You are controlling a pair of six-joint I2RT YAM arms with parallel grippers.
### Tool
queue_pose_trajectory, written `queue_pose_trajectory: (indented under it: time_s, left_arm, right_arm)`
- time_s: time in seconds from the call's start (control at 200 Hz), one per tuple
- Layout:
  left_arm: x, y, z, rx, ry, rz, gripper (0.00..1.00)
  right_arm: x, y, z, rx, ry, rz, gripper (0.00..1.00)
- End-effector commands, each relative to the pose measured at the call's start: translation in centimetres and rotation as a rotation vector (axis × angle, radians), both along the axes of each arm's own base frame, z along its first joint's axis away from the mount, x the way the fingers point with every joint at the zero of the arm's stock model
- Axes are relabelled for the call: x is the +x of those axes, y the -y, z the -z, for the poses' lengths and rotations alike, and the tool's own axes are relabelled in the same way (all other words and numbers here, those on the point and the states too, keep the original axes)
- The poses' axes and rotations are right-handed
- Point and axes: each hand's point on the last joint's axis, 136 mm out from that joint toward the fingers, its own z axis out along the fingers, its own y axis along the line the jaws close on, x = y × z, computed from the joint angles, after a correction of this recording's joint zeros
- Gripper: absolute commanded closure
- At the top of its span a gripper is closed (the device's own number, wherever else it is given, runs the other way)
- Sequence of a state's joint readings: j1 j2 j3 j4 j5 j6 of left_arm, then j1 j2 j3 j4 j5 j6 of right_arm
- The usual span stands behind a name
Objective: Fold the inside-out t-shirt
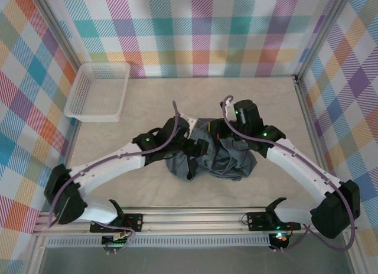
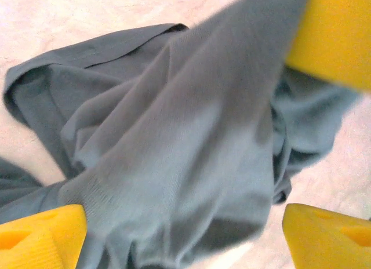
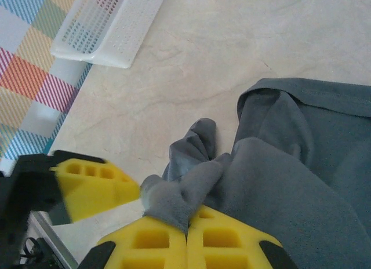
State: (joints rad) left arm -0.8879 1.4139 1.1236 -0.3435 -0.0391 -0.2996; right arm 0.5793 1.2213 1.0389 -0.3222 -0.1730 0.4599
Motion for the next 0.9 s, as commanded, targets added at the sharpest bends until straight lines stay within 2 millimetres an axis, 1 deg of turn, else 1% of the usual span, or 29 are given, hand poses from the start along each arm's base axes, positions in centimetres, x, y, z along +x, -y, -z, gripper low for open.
queue_pose_trajectory:
  time_s: [0.0,0.02,0.045,0.075,0.18,0.195,0.225,0.245,0.27,0.28,0.29,0.295,0.31,0.315,0.33,0.345,0.355,0.36,0.4,0.435,0.465,0.515,0.575,0.63,0.66,0.74,0.785,0.845,0.9]
  left_arm:
    - [1.3,2.5,2.1,-0.049,-0.085,-0.102,0.07]
    - [1.4,2.8,2.8,-0.036,-0.093,-0.107,0.06]
    - [2.1,3.5,2.8,-0.049,-0.075,-0.119,0.04]
    - [2.5,3.8,3.9,-0.027,-0.084,-0.131,0.03]
    - [4.3,3.5,6.5,0.048,-0.068,-0.203,0.01]
    - [4.6,3.3,6.8,0.057,-0.067,-0.214,0.02]
    - [5.0,3.0,7.3,0.071,-0.065,-0.229,0.07]
    - [5.3,2.8,7.6,0.077,-0.069,-0.236,0.13]
    - [5.6,2.7,7.8,0.073,-0.082,-0.239,0.25]
    - [5.7,2.6,7.8,0.07,-0.087,-0.24,0.32]
    - [5.8,2.6,7.8,0.068,-0.092,-0.239,0.43]
    - [5.9,2.5,7.8,0.065,-0.093,-0.241,0.45]
    - [5.9,2.4,7.7,0.055,-0.103,-0.238,0.64]
    - [5.9,2.4,7.6,0.051,-0.107,-0.236,0.67]
    - [5.9,2.4,7.4,0.037,-0.114,-0.232,0.83]
    - [5.8,2.5,7.1,0.021,-0.12,-0.222,0.94]
    - [5.7,2.6,6.9,0.004,-0.128,-0.209,0.99]
    - [5.7,2.7,6.7,-0.006,-0.133,-0.203,1.0]
    - [5.2,3.5,5.6,-0.086,-0.173,-0.139,1.0]
    - [4.5,4.4,4.3,-0.181,-0.229,-0.064,1.0]
    - [3.5,5.3,3.1,-0.264,-0.279,0.01,1.0]
    - [2.2,6.4,0.9,-0.376,-0.326,0.098,1.0]
    - [1.2,6.3,-0.2,-0.405,-0.347,0.12,1.0]
    - [0.7,5.5,-0.1,-0.384,-0.357,0.108,1.0]
    - [0.5,5.1,0.1,-0.364,-0.36,0.101,1.0]
    - [0.2,4.2,1.0,-0.334,-0.366,0.074,1.0]
    - [0.1,4.0,1.4,-0.33,-0.37,0.063,1.0]
    - [0.0,3.9,1.5,-0.333,-0.376,0.062,1.0]
    - [0.0,3.9,1.3,-0.336,-0.375,0.062,1.0]
  right_arm:
    - [0.5,0.3,-1.7,0.06,-0.053,0.098,1.0]
    - [0.6,0.3,-1.6,0.066,-0.066,0.11,1.0]
    - [0.6,0.4,-1.7,0.075,-0.079,0.126,1.0]
    - [0.7,0.5,-1.7,0.083,-0.094,0.142,1.0]
    - [0.9,0.9,-1.6,0.093,-0.141,0.194,1.0]
    - [1.0,1.0,-1.6,0.094,-0.148,0.203,1.0]
    - [1.2,1.4,-1.6,0.097,-0.161,0.221,1.0]
    - [1.4,1.7,-1.6,0.102,-0.168,0.233,1.0]
    - [1.6,2.2,-1.4,0.102,-0.175,0.249,1.0]
    - [1.7,2.4,-1.3,0.099,-0.179,0.257,1.0]
    - [1.9,2.7,-1.2,0.097,-0.18,0.266,1.0]
    - [1.9,2.8,-1.1,0.094,-0.183,0.27,1.0]
    - [2.2,3.4,-0.9,0.085,-0.187,0.286,1.0]
    - [2.3,3.5,-0.8,0.082,-0.188,0.292,1.0]
    - [2.5,4.0,-0.6,0.072,-0.189,0.304,1.0]
    - [2.9,4.6,-0.3,0.061,-0.189,0.317,0.99]
    - [3.1,5.0,-0.1,0.05,-0.187,0.323,0.99]
    - [3.2,5.2,0.0,0.045,-0.184,0.327,0.98]
    - [4.4,7.0,1.3,-0.039,-0.151,0.355,0.97]
    - [5.3,8.6,2.8,-0.152,-0.107,0.377,0.97]
    - [6.0,9.6,4.0,-0.249,-0.062,0.375,0.97]
    - [6.9,10.0,6.0,-0.371,-0.004,0.319,0.96]
    - [7.1,9.9,7.4,-0.427,0.004,0.263,0.87]
    - [6.5,9.1,7.0,-0.405,-0.006,0.213,0.79]
    - [6.1,8.7,6.4,-0.375,0.004,0.193,0.71]
    - [4.5,7.7,4.6,-0.25,0.05,0.16,0.43]
    - [3.3,7.0,4.0,-0.165,0.076,0.133,0.32]
    - [1.6,5.9,4.5,-0.075,0.084,0.073,0.24]
    - [0.4,5.4,6.0,-0.055,0.065,0.032,0.21]
